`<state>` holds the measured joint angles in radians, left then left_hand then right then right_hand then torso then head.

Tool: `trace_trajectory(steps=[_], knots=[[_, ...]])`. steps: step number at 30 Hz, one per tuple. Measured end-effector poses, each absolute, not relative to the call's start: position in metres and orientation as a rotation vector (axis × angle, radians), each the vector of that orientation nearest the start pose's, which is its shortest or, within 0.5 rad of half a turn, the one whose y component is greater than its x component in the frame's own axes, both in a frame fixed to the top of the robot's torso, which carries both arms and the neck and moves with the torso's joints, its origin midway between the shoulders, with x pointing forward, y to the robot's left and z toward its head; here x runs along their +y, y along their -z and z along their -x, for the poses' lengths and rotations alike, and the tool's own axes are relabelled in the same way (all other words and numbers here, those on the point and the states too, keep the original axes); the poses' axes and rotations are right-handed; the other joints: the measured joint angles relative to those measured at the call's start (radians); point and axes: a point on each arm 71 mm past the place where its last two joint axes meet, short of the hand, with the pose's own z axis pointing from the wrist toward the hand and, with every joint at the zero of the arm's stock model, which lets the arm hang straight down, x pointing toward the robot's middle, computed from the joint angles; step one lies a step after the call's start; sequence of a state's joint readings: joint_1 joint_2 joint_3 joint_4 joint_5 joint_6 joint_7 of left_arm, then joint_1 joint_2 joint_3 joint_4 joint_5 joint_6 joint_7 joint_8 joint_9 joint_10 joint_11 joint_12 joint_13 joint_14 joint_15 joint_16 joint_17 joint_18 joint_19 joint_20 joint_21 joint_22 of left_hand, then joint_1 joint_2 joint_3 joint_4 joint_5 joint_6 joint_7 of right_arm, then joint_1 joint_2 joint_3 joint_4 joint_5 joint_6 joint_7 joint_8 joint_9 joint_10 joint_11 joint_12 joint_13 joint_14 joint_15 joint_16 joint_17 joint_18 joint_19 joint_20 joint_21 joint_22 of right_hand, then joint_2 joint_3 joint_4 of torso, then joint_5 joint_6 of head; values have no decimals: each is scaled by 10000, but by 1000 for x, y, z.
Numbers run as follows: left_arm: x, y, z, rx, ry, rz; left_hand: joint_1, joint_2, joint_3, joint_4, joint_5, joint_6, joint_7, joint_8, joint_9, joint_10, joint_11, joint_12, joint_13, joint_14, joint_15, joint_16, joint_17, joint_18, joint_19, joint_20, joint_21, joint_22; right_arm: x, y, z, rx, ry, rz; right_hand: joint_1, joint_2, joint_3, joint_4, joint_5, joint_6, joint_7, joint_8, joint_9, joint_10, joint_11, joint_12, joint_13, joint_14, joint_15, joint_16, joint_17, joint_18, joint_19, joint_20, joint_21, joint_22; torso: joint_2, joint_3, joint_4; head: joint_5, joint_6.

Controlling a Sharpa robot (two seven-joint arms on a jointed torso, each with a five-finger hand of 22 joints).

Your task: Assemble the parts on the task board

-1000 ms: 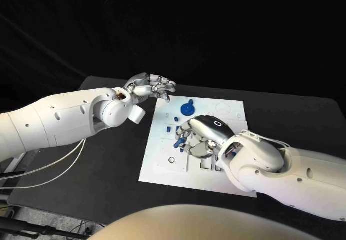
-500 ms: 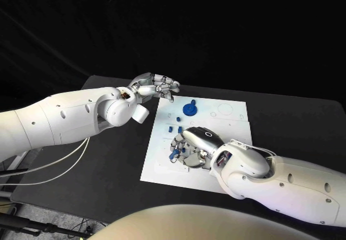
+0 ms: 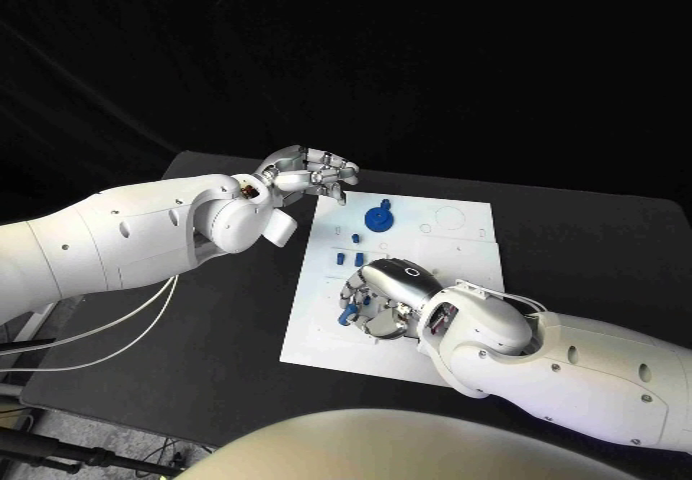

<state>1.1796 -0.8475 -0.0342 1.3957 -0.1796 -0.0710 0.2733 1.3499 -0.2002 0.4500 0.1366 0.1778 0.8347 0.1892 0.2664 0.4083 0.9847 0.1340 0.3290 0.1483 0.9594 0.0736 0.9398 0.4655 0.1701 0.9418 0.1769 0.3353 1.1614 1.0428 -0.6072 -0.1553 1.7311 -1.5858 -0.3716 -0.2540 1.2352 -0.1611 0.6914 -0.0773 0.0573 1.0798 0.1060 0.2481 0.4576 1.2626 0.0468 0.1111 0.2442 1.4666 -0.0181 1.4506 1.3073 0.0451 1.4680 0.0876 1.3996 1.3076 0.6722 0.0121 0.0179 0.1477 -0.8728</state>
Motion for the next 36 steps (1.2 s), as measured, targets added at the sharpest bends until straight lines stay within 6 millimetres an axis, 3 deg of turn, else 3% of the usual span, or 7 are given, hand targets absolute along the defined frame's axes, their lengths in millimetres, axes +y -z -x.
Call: trace_trajectory(steps=[23,27,29,31,33,36], knots=[[237,200,-501,16627,15144,9721,0,0,0,0,0,0,0,0,0,0,0,-1,0,0,0,0,0,0,0,0,0,-14,-36,255,-362,17734,-8853,4157,4,-27,-3,0,27,-28,35,1,3,-16,18,-41,48,0,0,0,7,1,0,1,-37,-3,1,0,5,-42,0],[237,200,-501,16631,15145,9721,0,0,0,0,0,0,0,0,0,0,0,-1,0,0,0,0,0,0,0,0,0,-14,-33,255,-361,17730,-8822,4305,-168,-212,-90,87,91,-80,84,98,4,-71,76,-99,107,0,0,0,7,1,0,1,-48,-3,-1,0,4,-64,0],[237,200,-501,16633,15145,9721,0,0,0,0,0,0,0,0,0,0,0,-1,0,0,0,0,0,0,0,0,0,-14,-32,255,-360,17751,-8823,4392,-329,-365,-161,158,130,-221,144,123,392,-175,157,-212,109,0,0,-38,7,1,0,1,-126,-3,-3,-1,3,-74,0],[237,200,-501,16635,15146,9721,0,0,0,0,0,0,0,0,0,0,0,-1,0,0,0,0,0,0,0,0,0,-14,-30,256,-359,17781,-8833,4463,-608,-511,-269,267,185,-552,234,-118,496,-342,230,-310,107,10,35,-59,7,2,-1,1,-192,-3,-4,-6,4,-78,0],[237,200,-501,16637,15145,9721,0,0,0,0,0,0,0,0,0,0,0,-1,0,0,0,0,0,0,0,0,0,-14,-29,257,-359,17813,-8831,4510,-812,-714,-442,340,237,-936,283,-402,343,-470,283,-363,124,-1,110,-59,6,2,-38,38,-211,-3,-4,-7,4,-81,0],[237,200,-501,16641,15147,9720,0,0,0,0,0,0,0,0,0,0,0,-1,0,0,0,0,0,0,0,0,0,-14,-30,257,-359,17839,-8822,4536,-881,-783,-554,387,239,-1236,298,-590,247,-536,246,-364,153,-1,110,-59,6,2,-38,38,-237,-3,-4,-7,8,-85,0]])
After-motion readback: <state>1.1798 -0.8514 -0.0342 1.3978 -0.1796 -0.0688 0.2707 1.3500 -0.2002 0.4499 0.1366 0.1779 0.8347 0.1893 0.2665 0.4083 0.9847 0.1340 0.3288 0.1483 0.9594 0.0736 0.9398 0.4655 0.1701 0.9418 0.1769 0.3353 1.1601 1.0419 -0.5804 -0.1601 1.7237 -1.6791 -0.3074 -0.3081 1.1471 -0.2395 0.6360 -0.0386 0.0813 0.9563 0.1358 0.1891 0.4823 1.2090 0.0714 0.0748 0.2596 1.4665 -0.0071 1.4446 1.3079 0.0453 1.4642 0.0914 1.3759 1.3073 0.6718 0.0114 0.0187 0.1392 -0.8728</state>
